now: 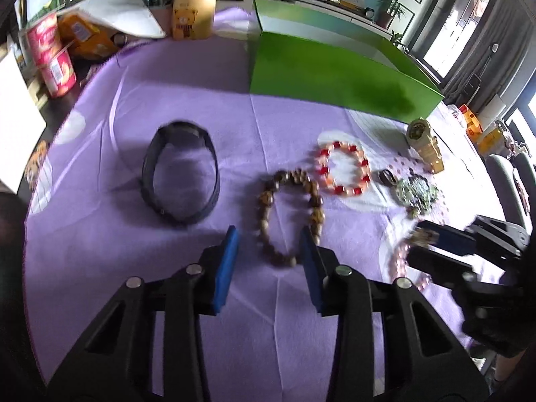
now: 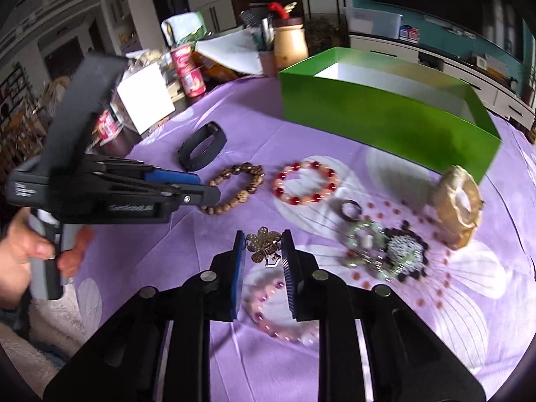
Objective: Organize jewelry
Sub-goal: 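Grasp the gold charm with the right tool while the left tool grasps the wooden bead bracelet, then carry charm and wooden bracelet into the green box and open both tools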
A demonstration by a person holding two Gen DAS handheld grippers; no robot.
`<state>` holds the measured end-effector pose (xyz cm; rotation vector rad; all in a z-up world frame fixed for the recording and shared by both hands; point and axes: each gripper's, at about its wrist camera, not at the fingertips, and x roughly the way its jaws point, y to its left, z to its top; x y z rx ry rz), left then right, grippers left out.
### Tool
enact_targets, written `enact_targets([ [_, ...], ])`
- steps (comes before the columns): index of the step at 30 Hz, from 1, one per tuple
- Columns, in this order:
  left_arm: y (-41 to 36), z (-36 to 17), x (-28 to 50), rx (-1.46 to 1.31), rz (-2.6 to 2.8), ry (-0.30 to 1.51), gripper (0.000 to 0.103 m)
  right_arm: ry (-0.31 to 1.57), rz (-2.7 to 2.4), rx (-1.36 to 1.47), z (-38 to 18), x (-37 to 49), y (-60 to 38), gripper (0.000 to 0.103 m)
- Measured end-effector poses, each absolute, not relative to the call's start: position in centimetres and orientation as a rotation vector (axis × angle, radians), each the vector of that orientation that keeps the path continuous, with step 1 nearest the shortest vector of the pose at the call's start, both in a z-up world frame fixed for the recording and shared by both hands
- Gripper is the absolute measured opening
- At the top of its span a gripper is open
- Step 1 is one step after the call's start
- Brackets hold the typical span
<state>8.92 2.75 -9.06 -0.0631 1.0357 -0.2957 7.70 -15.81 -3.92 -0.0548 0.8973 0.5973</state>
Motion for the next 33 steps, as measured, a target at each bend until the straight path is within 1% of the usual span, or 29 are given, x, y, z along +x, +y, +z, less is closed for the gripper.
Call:
enact_targets([
  [1,2.6,-9.1,9.2,-0.058,-0.296,1.032,0.034,0.894,0.595,-0.050,-3.8,7.6,-16.1,0.022],
  [4,2.2,-9.2,9.8,-0.024,-0.296,1.018,0.025,0.882,0.587,-0.034,-3.5,7.5,-16.8,0.022],
  [9,1.4,-9.3,10.7,0.058,-0.296,0.989,0.018,0.878,0.580,-0.015,-3.3,7.6,-17.4,0.022],
  [13,0.8,-9.4,10.7,0.117,-0.300,0.965,0.011,0.876,0.573,-0.010,-3.4,7.6,-17.4,0.022],
  [16,0.6,-9.4,10.4,0.134,-0.306,0.961,0.010,0.878,0.564,-0.003,-3.5,7.8,-17.7,0.022],
  [20,0.8,-9.0,9.9,0.087,-0.328,0.974,0.010,0.875,0.551,0.001,-3.3,8.0,-17.9,0.022],
  [33,1.7,-3.3,9.0,-0.121,-0.432,0.910,0.010,0.836,0.529,0.061,-1.6,7.5,-19.8,0.022],
])
